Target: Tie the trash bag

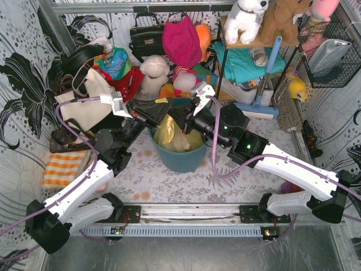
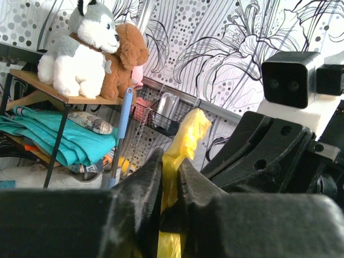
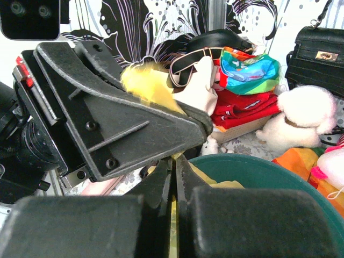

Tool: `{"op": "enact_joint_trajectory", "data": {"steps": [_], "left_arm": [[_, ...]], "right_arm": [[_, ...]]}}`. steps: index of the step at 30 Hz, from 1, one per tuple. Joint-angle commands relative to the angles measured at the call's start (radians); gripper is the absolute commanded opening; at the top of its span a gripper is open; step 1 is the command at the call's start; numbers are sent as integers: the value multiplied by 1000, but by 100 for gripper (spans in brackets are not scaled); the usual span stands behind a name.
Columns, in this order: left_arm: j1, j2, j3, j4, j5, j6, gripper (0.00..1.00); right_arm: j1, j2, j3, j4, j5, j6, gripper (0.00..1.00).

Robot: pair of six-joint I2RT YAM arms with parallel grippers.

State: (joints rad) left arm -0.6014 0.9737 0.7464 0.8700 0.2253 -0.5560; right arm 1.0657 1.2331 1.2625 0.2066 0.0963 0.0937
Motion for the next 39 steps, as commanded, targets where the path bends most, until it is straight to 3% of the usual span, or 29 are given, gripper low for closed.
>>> {"op": "enact_joint_trajectory", "data": {"steps": [1, 5, 10, 16, 20, 26, 31, 39], "left_arm": [[-6, 9, 38, 38, 10, 21, 31], [-6, 12, 45, 44, 6, 24, 42], [-6, 19, 58, 43, 10, 31, 36], [-7, 7, 57, 39, 6, 37, 39], [-6, 1, 61, 24, 3, 45, 29], [-6, 2, 67, 12, -1, 47, 5], [-5, 1, 73, -6, -11, 55, 1], [-6, -6, 70, -54, -51, 73, 0]], "right_arm": [[1, -9, -2, 34, -27, 28, 0], [0, -9, -3, 34, -27, 32, 0], [0, -9, -4, 35, -28, 35, 0], [2, -11, -7, 33, -27, 37, 0], [0, -12, -7, 33, -27, 38, 0], [0, -11, -1, 29, -30, 35, 0], [1, -40, 10, -17, -12, 41, 0], [1, -109, 21, -203, -24, 191, 35]]}}
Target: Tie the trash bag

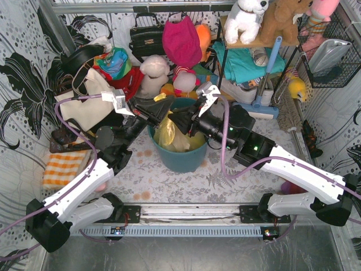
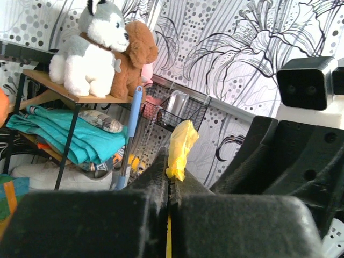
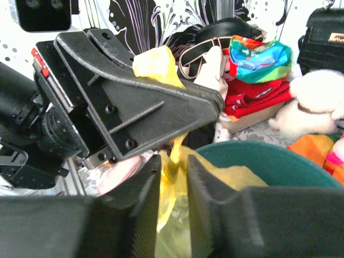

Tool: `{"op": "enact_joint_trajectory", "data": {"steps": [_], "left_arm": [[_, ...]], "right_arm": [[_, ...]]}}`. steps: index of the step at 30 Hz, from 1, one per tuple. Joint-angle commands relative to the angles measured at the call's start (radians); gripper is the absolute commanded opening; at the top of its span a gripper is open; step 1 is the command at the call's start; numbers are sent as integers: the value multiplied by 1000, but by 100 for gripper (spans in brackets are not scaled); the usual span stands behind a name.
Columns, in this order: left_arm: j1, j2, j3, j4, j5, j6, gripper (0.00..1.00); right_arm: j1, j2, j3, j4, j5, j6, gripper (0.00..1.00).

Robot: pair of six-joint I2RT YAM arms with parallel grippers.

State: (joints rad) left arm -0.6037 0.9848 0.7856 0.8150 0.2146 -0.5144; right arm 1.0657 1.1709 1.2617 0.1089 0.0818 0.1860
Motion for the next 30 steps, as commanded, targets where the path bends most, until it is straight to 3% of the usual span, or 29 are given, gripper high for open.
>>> {"op": "enact_joint_trajectory", "data": {"steps": [1, 9, 12, 18, 26, 30], "left_arm": [[-4, -17, 33, -10, -44, 37, 0], [-3, -2, 47, -101, -105, 74, 0], [-4, 4, 40, -94, -95, 71, 0], [-4, 7, 29, -95, -87, 62, 0], [-4, 5, 29, -95, -75, 57, 0], [-4, -1, 29, -98, -75, 56, 0]], "right_arm": [[1, -56, 21, -128, -13, 123, 38], [1, -76, -60, -134, -77, 310, 39], [0, -77, -111, -74, -48, 374, 27], [1, -64, -150, 15, 13, 431, 18], [0, -74, -192, 76, 115, 441, 23], [0, -57, -185, 76, 155, 439, 21]]}}
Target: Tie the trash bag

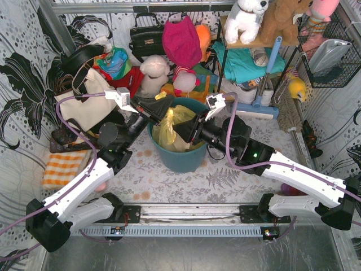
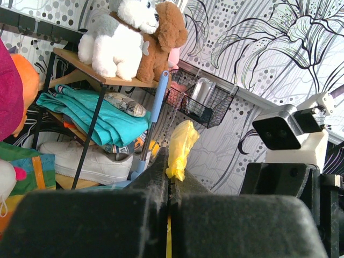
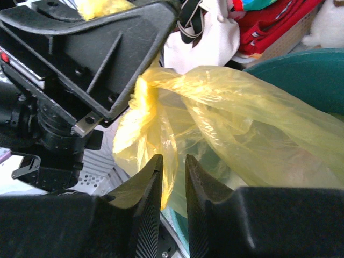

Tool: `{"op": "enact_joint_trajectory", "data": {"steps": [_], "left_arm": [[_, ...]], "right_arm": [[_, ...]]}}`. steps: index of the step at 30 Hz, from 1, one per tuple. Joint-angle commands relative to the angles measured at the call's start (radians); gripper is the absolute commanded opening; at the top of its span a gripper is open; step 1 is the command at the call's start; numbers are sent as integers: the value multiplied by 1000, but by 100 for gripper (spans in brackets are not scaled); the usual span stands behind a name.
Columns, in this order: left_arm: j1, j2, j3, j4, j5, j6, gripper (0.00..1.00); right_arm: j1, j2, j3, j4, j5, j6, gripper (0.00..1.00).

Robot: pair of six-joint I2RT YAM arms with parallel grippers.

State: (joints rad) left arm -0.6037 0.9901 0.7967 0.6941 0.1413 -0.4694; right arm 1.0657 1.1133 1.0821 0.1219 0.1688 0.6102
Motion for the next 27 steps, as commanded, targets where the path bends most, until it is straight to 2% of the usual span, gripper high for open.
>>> {"op": "enact_joint_trajectory", "data": {"steps": [1, 5, 11, 22, 27], "left_arm": [[-4, -6, 18, 22, -1, 11, 0], [-4, -9, 15, 22, 4, 7, 0], [-3, -11, 15, 22, 5, 4, 1], [-4, -9, 16, 26, 7, 0, 1], [-4, -9, 15, 27, 9, -3, 1]], "right_arm": [[1, 5, -5, 67, 71, 13, 19], [1, 22, -3, 86, 63, 7, 17], [0, 59, 18, 102, -37, -7, 21], [0, 86, 7, 141, -183, 2, 36], [1, 79, -7, 194, -200, -8, 51]]}}
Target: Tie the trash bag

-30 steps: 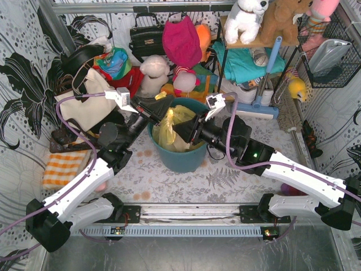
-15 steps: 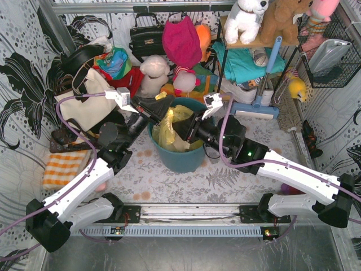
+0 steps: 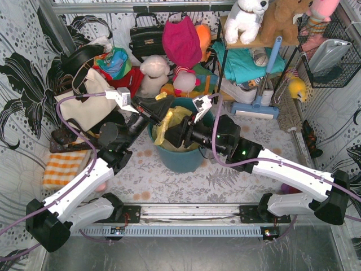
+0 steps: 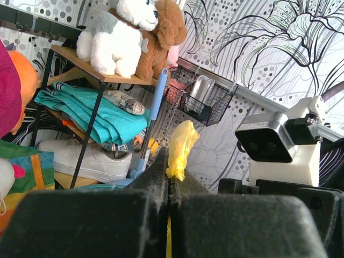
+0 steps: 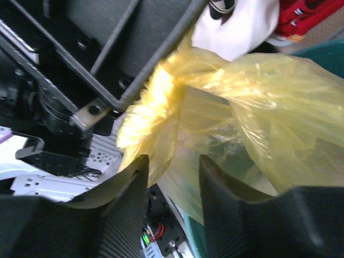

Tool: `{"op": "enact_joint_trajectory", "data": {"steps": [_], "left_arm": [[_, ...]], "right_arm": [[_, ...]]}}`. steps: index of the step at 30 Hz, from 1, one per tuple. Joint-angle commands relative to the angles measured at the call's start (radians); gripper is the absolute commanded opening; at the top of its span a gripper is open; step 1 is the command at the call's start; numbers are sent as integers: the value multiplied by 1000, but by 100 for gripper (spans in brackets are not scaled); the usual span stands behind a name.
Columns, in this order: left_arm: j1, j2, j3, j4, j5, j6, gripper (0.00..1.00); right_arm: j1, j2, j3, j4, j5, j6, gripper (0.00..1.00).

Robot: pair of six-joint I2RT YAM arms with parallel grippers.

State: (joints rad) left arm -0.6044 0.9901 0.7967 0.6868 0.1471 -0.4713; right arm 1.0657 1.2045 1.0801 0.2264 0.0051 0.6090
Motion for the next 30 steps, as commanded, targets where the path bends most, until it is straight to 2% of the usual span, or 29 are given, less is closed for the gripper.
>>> {"op": "enact_joint_trajectory", "data": {"steps": [1, 6, 12, 18, 21, 23, 30], "left_arm": [[-3, -8, 15, 35, 3, -3, 1], [-3, -9, 15, 36, 5, -5, 1], [-3, -5, 16, 40, 8, -6, 1], [-3, -7, 16, 38, 9, -6, 1], [-3, -3, 15, 38, 4, -4, 1], [-3, -2, 15, 33, -5, 3, 1], [-3, 7, 31, -1, -56, 34, 1]], "right_arm": [[1, -16, -11, 95, -28, -5, 51], [1, -52, -64, 213, -21, -7, 49], [-1, -5, -13, 212, -36, -24, 36], [-1, 12, -16, 231, -38, -1, 11], [-1, -2, -26, 230, -59, 6, 3], [0, -24, -43, 228, -84, 8, 0], [-1, -125, -121, 219, -156, 5, 0]]}}
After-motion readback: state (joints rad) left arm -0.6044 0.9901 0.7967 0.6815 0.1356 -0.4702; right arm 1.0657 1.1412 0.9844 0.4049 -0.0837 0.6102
